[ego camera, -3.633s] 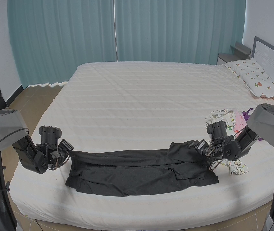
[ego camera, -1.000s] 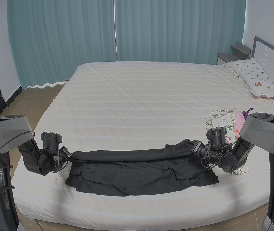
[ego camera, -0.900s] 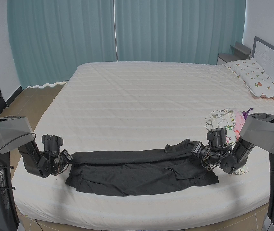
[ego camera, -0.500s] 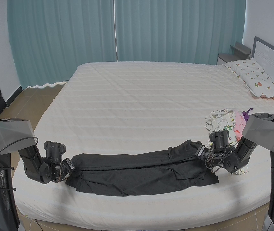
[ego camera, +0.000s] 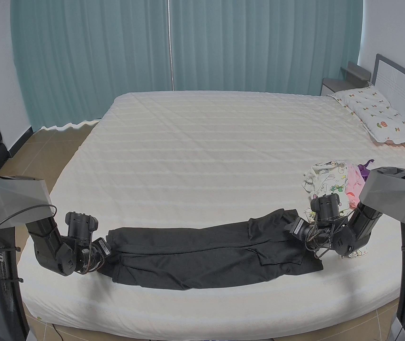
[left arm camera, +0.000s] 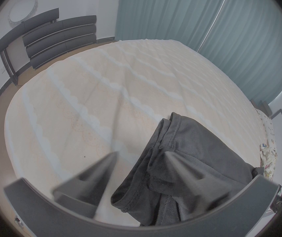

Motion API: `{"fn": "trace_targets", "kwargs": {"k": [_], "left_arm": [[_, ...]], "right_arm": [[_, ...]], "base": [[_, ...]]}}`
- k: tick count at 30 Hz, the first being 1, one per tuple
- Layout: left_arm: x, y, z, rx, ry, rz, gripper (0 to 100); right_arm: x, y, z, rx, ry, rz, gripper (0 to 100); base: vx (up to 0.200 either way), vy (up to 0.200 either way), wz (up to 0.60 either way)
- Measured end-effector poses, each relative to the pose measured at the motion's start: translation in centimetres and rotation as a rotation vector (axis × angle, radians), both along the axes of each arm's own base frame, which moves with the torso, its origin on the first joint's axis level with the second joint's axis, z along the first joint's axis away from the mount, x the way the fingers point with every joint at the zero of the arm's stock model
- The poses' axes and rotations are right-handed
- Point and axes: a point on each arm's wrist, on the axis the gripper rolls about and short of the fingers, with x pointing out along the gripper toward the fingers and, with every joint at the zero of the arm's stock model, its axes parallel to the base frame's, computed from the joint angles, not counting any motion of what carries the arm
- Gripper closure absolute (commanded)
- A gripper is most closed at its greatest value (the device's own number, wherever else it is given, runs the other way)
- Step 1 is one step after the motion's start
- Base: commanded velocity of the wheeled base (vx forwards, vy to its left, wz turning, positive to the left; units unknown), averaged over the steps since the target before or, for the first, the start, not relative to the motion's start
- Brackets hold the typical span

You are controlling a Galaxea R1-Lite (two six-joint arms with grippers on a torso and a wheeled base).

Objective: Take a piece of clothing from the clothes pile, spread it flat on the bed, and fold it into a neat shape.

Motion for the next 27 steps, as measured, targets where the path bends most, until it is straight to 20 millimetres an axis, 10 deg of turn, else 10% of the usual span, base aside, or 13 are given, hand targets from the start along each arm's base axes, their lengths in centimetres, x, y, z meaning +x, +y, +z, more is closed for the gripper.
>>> {"fn": "trace_targets", "kwargs": {"k": [13,27], "left_arm": [[-0.8,0.9,3.3,-0.290,-0.067,0.120,0],[-0.3,1.1,4.4,-0.380,-0.078,0.147,0]], "right_arm": [[1.2,-0.7,4.8,0.034,-0.109,0.040,0],[6.8,2.7,3.3,-0.089,-0.115,0.183,0]], "base": [[0.000,0.000,0.00],[0.000,0.000,0.00]]}}
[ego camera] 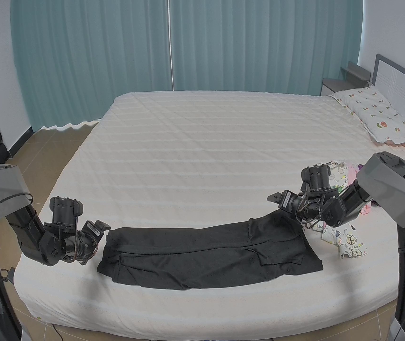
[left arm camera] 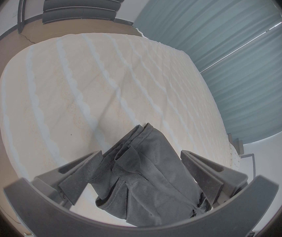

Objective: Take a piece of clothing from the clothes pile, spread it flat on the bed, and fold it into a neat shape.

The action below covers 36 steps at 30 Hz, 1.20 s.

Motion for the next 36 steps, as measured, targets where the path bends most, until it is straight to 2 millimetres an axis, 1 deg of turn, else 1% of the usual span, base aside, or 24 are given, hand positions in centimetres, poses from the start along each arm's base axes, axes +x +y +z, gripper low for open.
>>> {"fn": "trace_targets", "kwargs": {"k": [2,3,6,9,14,18,26,32,33,36], "left_arm": [[0.0,0.0,-0.1,-0.001,0.002,0.000,0],[0.0,0.0,-0.1,-0.002,0.003,0.000,0],[0.0,0.0,-0.2,-0.002,0.007,0.001,0],[0.0,0.0,-0.3,-0.002,0.010,0.002,0],[-0.1,0.0,-0.4,0.000,0.015,0.001,0],[-0.1,-0.1,-0.4,0.000,0.017,-0.002,0],[-0.2,-0.1,-0.5,0.002,0.021,-0.005,0],[-0.3,-0.2,-0.7,0.005,0.027,-0.006,0],[-0.3,-0.2,-0.7,0.006,0.028,-0.006,0],[-0.3,-0.2,-0.8,0.008,0.030,-0.005,0]], "right_arm": [[0.6,0.1,-0.5,-0.028,0.015,0.007,0],[0.9,0.2,-0.8,-0.040,0.020,0.011,100],[1.3,0.5,-1.8,-0.067,0.035,0.018,100],[1.6,0.6,-2.3,-0.080,0.032,0.004,100],[1.6,0.6,-2.2,-0.078,0.023,-0.002,100],[1.3,0.6,-1.4,-0.074,0.012,-0.002,100],[0.4,1.2,0.7,-0.079,-0.058,0.027,100],[0.1,1.3,1.6,-0.110,-0.074,0.023,100],[0.1,1.3,1.6,-0.112,-0.074,0.023,0],[-0.1,1.2,1.4,-0.118,-0.064,0.025,0]], "base": [[0.000,0.000,0.00],[0.000,0.000,0.00],[0.000,0.000,0.00],[0.000,0.000,0.00],[0.000,0.000,0.00],[0.000,0.000,0.00],[0.000,0.000,0.00],[0.000,0.000,0.00],[0.000,0.000,0.00],[0.000,0.000,0.00]]}}
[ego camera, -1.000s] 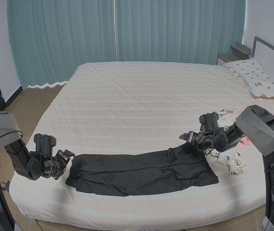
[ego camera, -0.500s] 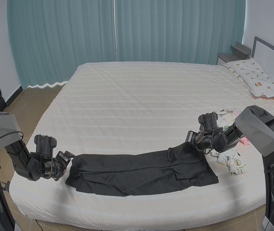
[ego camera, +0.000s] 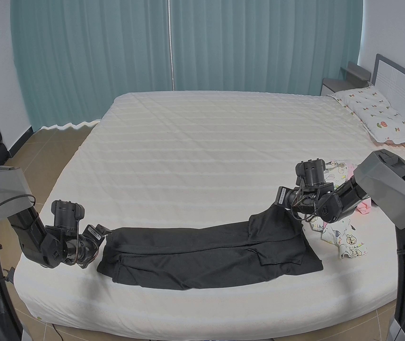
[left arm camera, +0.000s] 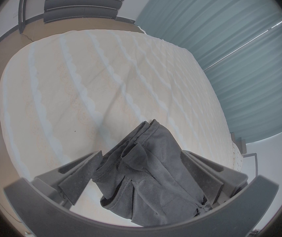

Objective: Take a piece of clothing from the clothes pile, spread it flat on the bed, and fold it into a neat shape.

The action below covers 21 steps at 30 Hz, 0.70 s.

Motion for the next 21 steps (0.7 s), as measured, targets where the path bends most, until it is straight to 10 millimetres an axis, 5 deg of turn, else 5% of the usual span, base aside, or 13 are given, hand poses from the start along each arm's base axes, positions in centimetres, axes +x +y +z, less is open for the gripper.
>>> {"fn": "trace_targets", "kwargs": {"k": [21], "left_arm": [[0.0,-0.1,-0.3,0.003,0.009,0.000,0]], "right_arm": [[-0.6,-5.3,-2.5,0.049,0.088,0.209,0]], "base": [[0.000,0.000,0.00]]}}
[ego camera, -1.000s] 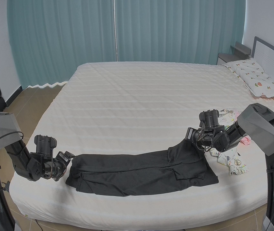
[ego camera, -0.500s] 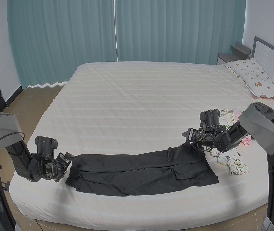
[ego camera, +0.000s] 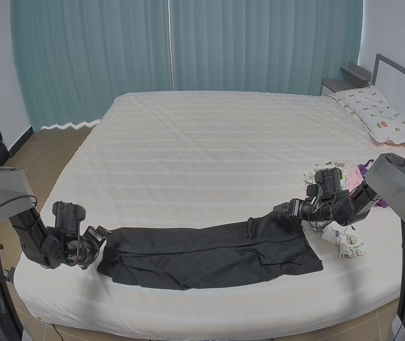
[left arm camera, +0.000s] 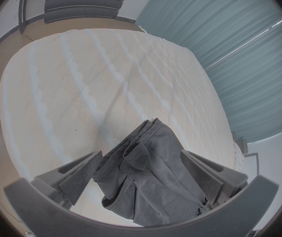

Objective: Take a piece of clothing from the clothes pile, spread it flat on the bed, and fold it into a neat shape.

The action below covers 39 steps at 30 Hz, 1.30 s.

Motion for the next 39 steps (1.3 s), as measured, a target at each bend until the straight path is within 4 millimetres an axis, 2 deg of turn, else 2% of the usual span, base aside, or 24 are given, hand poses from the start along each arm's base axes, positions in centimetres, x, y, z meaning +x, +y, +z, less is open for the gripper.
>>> {"fn": "trace_targets", "kwargs": {"k": [5,6,12,17,29,38,39], "left_arm": [[0.0,0.0,0.0,0.000,0.001,-0.001,0],[0.0,0.0,0.0,0.000,0.001,-0.001,0],[0.0,0.0,0.0,-0.002,0.001,0.001,0],[0.0,0.0,0.0,-0.002,-0.001,0.001,0],[0.0,0.0,0.0,-0.002,0.001,0.001,0],[0.0,0.0,-0.1,-0.001,0.002,0.001,0],[0.0,0.0,-0.1,-0.001,0.002,0.001,0]], "right_arm": [[0.1,0.1,-1.0,-0.007,0.003,0.013,0],[0.1,0.1,-1.2,-0.008,0.002,0.016,100],[-0.3,0.1,-2.2,-0.020,0.024,0.023,100],[-1.1,-0.7,-2.3,-0.022,0.050,0.007,100],[-2.9,-2.9,-1.4,0.019,0.074,-0.003,100],[-3.4,-3.6,-1.3,0.018,0.082,-0.019,100],[-3.4,-3.7,-1.4,0.018,0.086,-0.021,0]], "base": [[0.000,0.000,0.00],[0.000,0.000,0.00],[0.000,0.000,0.00],[0.000,0.000,0.00],[0.000,0.000,0.00],[0.000,0.000,0.00],[0.000,0.000,0.00]]}}
